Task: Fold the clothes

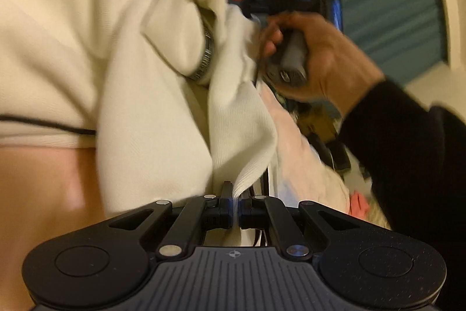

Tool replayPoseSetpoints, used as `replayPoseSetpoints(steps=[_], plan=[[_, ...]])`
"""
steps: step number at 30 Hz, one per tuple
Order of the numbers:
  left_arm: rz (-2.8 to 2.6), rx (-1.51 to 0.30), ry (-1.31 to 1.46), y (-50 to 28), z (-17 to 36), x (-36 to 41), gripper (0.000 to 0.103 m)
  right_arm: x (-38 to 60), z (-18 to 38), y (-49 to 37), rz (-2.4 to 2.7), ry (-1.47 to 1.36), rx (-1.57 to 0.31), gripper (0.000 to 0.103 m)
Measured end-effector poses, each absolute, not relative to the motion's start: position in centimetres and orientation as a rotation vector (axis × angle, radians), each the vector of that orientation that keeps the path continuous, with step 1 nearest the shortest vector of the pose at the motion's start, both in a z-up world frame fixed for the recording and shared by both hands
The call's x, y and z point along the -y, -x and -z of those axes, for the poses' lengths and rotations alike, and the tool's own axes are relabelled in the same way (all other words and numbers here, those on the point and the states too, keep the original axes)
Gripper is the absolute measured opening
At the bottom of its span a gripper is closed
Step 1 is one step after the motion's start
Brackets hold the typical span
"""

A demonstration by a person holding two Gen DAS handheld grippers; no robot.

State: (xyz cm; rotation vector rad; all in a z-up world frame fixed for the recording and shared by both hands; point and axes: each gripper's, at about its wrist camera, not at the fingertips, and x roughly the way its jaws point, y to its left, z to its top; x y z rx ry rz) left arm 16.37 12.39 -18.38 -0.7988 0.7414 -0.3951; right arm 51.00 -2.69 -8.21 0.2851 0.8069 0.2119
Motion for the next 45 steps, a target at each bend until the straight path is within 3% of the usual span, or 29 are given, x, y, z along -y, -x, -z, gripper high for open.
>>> replayPoseSetpoints(steps=[5,10,14,19,26,32,33,35,36,37,44,45], plan=[[0.412,-0.721,0.753,-16.1,17.8,-11.6,0.004,6.2,3.9,-48.2,-0.173,-0.265,-0.678,0.009],[0.464,-0.664,0.728,-15.1,16.3,-10.4,0.006,15.5,-2.1,-42.7,-0.1,-0.364,-0.428,0.008],[0.497,-0.612,0.66,-13.7,15.1,-8.9,0.009,25.1,-2.9,-36.1,0.009,-0.477,-0.292,0.009],[0.48,-0.655,0.489,-12.8,15.4,-6.0,0.01,34.3,3.0,-26.4,0.186,-0.534,-0.282,0.009],[0.412,-0.744,0.319,-12.5,18.1,-4.9,0.01,43.6,18.0,-18.2,0.308,-1.003,-0.697,0.01],[0.385,-0.734,0.371,-10.5,17.8,-5.2,0.011,45.1,18.9,-16.6,0.186,-1.145,-0.634,0.013],[0.384,-0.73,0.371,-10.1,17.6,-5.2,0.011,45.3,19.4,-16.5,0.187,-1.181,-0.626,0.017],[0.38,-0.726,0.374,-9.3,17.2,-5.4,0.011,46.1,20.3,-15.8,0.198,-1.253,-0.607,0.038],[0.378,-0.726,0.375,-9.6,17.3,-5.3,0.011,46.4,20.7,-15.8,0.216,-1.292,-0.589,0.055],[0.376,-0.726,0.375,-9.8,17.4,-5.2,0.011,46.6,21.0,-15.7,0.235,-1.332,-0.572,0.06],[0.374,-0.736,0.414,-10.4,17.8,-5.1,0.011,49.1,23.1,-16.9,0.254,-1.429,-0.446,0.056],[0.375,-0.734,0.419,-10.3,17.8,-5.1,0.011,49.5,23.4,-17.2,0.249,-1.443,-0.44,0.047]])
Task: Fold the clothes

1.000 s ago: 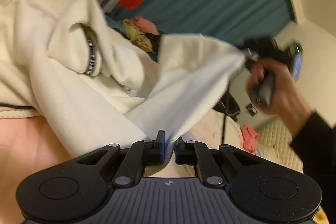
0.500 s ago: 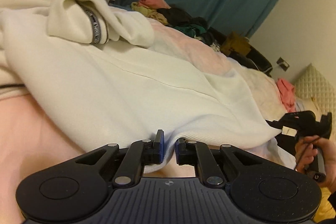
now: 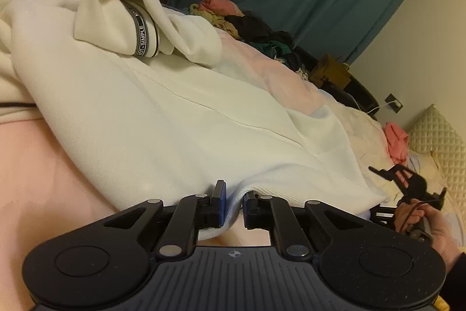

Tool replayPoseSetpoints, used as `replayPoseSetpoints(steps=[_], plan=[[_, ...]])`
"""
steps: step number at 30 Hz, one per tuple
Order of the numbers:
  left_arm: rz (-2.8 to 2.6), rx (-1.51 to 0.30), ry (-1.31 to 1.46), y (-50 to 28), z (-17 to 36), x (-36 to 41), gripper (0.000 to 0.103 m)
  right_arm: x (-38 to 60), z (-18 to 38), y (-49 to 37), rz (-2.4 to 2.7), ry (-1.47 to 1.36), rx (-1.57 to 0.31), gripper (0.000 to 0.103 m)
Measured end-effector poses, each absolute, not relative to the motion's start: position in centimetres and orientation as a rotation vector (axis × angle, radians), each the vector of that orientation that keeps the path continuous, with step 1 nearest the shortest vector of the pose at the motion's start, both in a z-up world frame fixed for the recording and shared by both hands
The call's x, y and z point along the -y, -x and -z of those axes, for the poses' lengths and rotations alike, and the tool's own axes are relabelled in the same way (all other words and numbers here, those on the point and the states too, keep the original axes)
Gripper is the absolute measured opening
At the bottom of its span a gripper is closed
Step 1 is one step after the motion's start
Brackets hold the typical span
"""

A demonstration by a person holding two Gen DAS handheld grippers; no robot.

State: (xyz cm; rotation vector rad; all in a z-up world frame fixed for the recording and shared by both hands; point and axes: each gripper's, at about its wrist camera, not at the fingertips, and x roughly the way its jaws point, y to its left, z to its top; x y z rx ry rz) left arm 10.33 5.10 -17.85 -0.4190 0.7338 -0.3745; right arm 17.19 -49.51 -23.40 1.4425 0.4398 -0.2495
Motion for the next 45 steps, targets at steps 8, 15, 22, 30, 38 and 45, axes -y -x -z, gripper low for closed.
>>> replayPoseSetpoints(steps=[8,15,22,30,38,45], plan=[[0.392,-0.697,0.444,-10.6,17.6,-4.8,0.014,50.2,20.7,-17.5,0.276,-1.287,-0.378,0.008],[0.462,-0.678,0.439,-9.7,17.5,-3.7,0.032,50.4,18.2,-16.6,0.381,-1.002,-0.327,0.006],[0.441,-0.726,0.464,-8.6,17.2,-4.3,0.076,51.6,21.0,-17.2,0.486,-0.995,-0.46,0.006],[0.009,-0.807,0.815,-7.3,17.1,-16.8,0.09,50.9,19.0,-17.1,0.489,-0.899,-0.468,0.006],[-0.439,-0.517,1.053,-5.9,16.5,-26.0,0.085,50.7,20.0,-16.8,0.519,-0.972,-0.448,0.006],[-0.601,-0.507,1.258,-5.4,17.0,-32.4,0.031,50.8,20.4,-16.8,0.52,-0.985,-0.436,0.006]])
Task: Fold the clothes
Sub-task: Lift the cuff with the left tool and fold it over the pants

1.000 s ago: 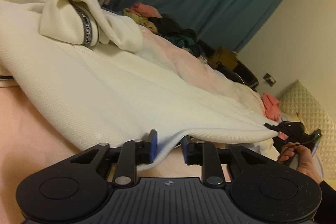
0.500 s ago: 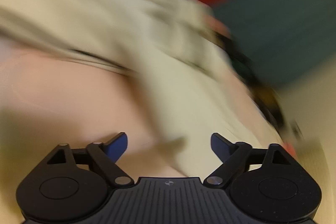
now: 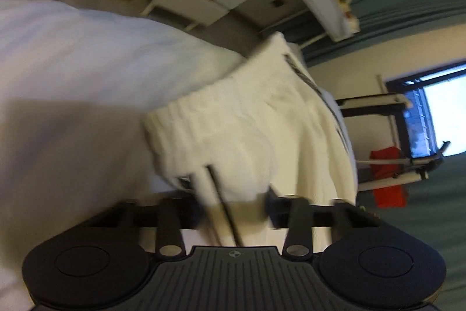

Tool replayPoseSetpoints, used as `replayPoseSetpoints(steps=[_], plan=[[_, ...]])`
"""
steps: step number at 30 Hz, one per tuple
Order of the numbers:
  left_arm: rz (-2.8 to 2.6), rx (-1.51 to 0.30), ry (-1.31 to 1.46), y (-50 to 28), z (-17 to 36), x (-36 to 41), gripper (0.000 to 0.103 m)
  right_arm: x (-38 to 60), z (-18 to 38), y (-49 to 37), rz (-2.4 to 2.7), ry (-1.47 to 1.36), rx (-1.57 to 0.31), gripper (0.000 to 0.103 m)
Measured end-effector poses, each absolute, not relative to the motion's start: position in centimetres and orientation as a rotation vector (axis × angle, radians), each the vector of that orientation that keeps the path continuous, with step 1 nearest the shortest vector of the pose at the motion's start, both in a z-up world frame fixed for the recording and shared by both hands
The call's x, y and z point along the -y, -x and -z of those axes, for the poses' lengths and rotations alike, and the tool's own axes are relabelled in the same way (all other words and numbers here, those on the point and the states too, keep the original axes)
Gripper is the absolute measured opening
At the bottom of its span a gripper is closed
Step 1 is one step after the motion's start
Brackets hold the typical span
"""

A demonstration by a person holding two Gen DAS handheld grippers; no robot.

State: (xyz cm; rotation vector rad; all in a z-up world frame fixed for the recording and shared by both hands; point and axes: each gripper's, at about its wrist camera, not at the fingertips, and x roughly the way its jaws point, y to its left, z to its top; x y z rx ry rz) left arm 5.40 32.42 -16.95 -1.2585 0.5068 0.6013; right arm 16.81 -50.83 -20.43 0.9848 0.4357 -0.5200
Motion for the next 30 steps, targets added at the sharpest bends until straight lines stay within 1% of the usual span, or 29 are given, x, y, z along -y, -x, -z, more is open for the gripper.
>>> replayPoseSetpoints(steps=[2,4,7,10,12,14,16,21,22,24,27,29,30], plan=[[-0.607,-0.522,1.196,-5.1,15.3,-33.5,0.024,50.7,20.3,-16.8,0.529,-0.981,-0.439,0.006],[-0.589,-0.49,1.123,-4.3,12.5,-34.9,0.022,50.6,20.1,-16.7,0.538,-0.99,-0.435,0.005],[-0.509,-0.503,1.128,-3.0,9.5,-37.9,0.021,50.6,19.8,-16.5,0.553,-1.0,-0.429,0.005],[-0.44,-0.563,1.169,-1.0,8.4,-39.4,0.02,50.3,18.8,-15.8,0.571,-0.978,-0.406,0.006],[-0.424,-0.602,1.131,-0.4,7.9,-39.7,0.02,50.1,17.9,-14.8,0.591,-0.978,-0.365,0.006],[-0.419,-0.643,1.06,0.1,8.2,-39.7,0.019,49.7,16.7,-13.4,0.621,-0.978,-0.32,0.005],[-0.428,-0.696,0.989,0.6,9.6,-39.9,0.02,49.4,15.9,-12.5,0.681,-0.946,-0.327,0.006],[-0.444,-0.815,0.846,1.1,13.3,-39.4,0.022,49.8,18.2,-12.4,0.794,-0.955,-0.525,0.006],[-0.436,-0.817,0.826,1.1,13.7,-39.2,0.023,50.0,18.5,-12.4,0.793,-0.955,-0.547,0.006],[-0.428,-0.81,0.764,1.5,13.9,-38.5,0.031,50.2,18.5,-12.4,0.782,-0.957,-0.552,0.006],[-0.425,-0.823,0.632,1.7,12.9,-37.1,0.044,49.8,17.9,-12.9,0.79,-0.91,-0.571,0.009],[-0.408,-0.823,0.571,1.9,12.2,-36.2,0.059,49.9,17.7,-13.0,0.796,-0.903,-0.576,0.01],[-0.397,-0.816,0.547,2.0,11.8,-35.7,0.063,50.0,17.5,-13.1,0.8,-0.898,-0.579,0.014]])
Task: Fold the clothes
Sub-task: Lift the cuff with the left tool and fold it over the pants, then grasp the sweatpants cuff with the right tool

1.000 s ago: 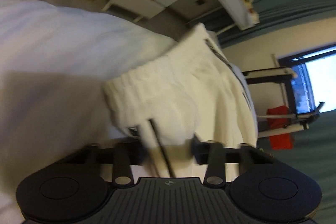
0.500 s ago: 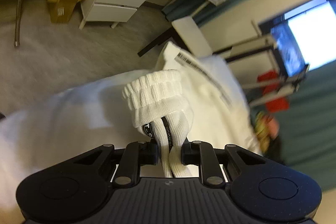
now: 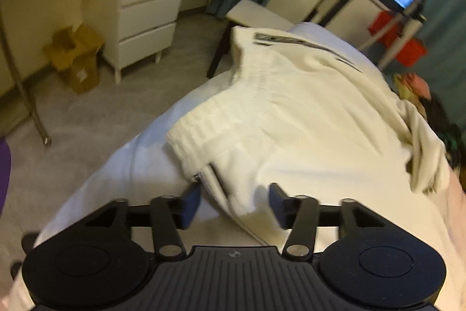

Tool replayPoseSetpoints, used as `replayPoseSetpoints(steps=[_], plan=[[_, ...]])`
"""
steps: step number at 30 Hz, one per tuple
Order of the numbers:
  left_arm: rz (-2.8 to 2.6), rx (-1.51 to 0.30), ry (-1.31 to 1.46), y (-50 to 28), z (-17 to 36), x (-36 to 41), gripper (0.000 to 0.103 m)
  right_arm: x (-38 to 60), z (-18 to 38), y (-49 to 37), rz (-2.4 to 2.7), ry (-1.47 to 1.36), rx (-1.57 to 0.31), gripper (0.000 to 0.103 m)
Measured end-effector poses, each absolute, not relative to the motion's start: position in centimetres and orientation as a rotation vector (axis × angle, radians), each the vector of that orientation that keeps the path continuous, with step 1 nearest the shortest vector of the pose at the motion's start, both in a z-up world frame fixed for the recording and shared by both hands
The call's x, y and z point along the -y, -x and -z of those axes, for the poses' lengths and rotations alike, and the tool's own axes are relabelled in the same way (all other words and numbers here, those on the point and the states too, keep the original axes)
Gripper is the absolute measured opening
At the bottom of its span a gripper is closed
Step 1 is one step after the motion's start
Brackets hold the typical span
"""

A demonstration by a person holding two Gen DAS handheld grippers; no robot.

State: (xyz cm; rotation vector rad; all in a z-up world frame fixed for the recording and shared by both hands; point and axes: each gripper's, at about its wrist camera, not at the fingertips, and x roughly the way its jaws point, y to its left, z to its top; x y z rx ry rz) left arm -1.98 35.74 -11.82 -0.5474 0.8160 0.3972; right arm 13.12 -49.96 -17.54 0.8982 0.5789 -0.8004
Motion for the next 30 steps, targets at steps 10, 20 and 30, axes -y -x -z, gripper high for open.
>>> replayPoseSetpoints(steps=[10,20,30], plan=[[-0.307,-0.617,0.202,1.5,5.7,-26.4,0.093,45.9,11.0,-13.8,0.761,-0.546,-0.421,0.078],[-0.09,-0.501,0.143,-2.5,2.9,-12.6,0.097,34.4,4.2,-11.6,0.26,-0.321,-0.245,0.078],[-0.005,-0.428,0.041,-7.0,4.0,-4.7,0.099,27.0,4.8,-10.6,-0.02,-0.225,-0.304,0.078]])
